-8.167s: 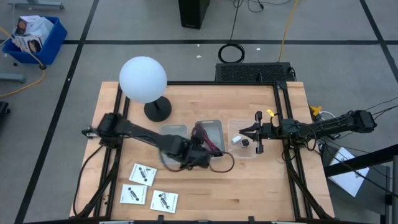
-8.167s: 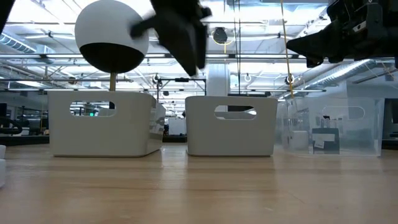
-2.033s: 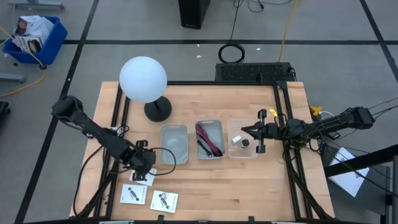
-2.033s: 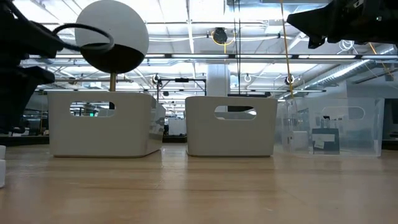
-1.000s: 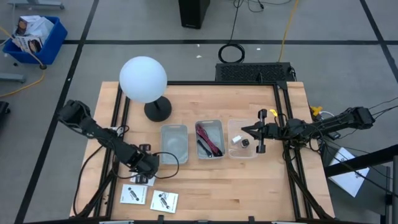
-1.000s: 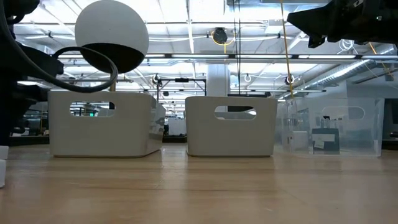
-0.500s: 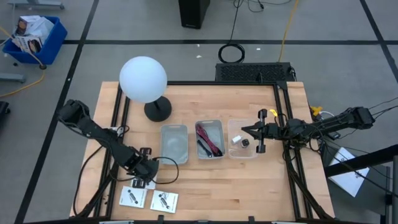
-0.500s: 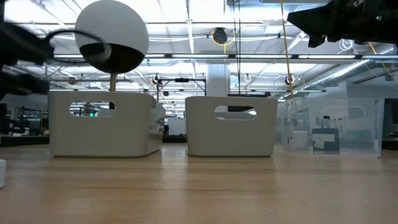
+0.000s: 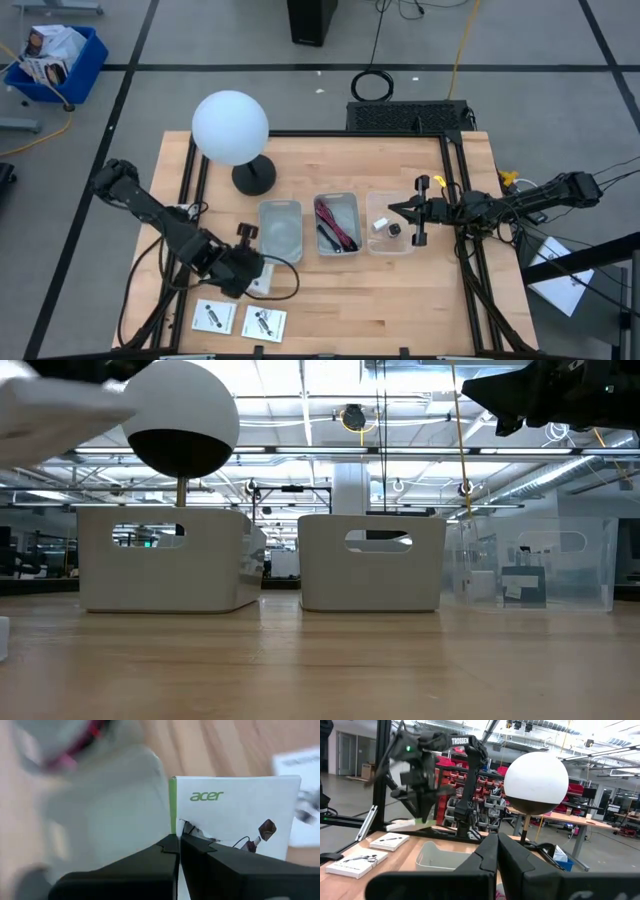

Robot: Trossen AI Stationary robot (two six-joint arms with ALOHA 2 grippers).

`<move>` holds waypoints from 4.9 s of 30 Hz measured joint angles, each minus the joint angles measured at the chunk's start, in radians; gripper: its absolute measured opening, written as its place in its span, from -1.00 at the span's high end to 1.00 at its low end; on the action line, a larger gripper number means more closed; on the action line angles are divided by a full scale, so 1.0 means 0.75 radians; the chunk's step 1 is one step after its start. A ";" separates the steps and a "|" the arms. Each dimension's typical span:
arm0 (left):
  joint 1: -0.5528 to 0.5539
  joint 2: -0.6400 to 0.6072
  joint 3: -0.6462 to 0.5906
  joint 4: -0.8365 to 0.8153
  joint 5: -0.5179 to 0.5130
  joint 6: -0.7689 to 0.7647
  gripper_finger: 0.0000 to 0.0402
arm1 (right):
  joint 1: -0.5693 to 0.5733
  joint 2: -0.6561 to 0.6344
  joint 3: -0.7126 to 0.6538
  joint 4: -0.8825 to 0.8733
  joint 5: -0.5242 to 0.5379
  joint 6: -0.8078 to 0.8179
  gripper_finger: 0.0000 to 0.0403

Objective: Pick and place items into bin
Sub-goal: Put the top card reader box into the left gray bin, then put the right card reader box into the left gray bin

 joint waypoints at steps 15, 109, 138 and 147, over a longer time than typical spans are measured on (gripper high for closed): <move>0.515 0.039 0.128 -0.009 -0.054 1.157 0.97 | 0.001 0.000 0.000 -0.001 0.000 0.015 0.98; 0.208 0.025 0.128 0.333 0.428 0.354 0.54 | 0.000 0.005 0.001 -0.048 0.002 -0.023 0.98; -0.088 0.543 0.127 0.397 0.500 -0.362 0.54 | 0.001 0.007 0.002 -0.020 0.001 0.044 0.98; -0.081 0.543 0.005 0.460 0.485 -0.432 0.54 | 0.001 0.007 0.002 -0.019 0.001 0.040 0.98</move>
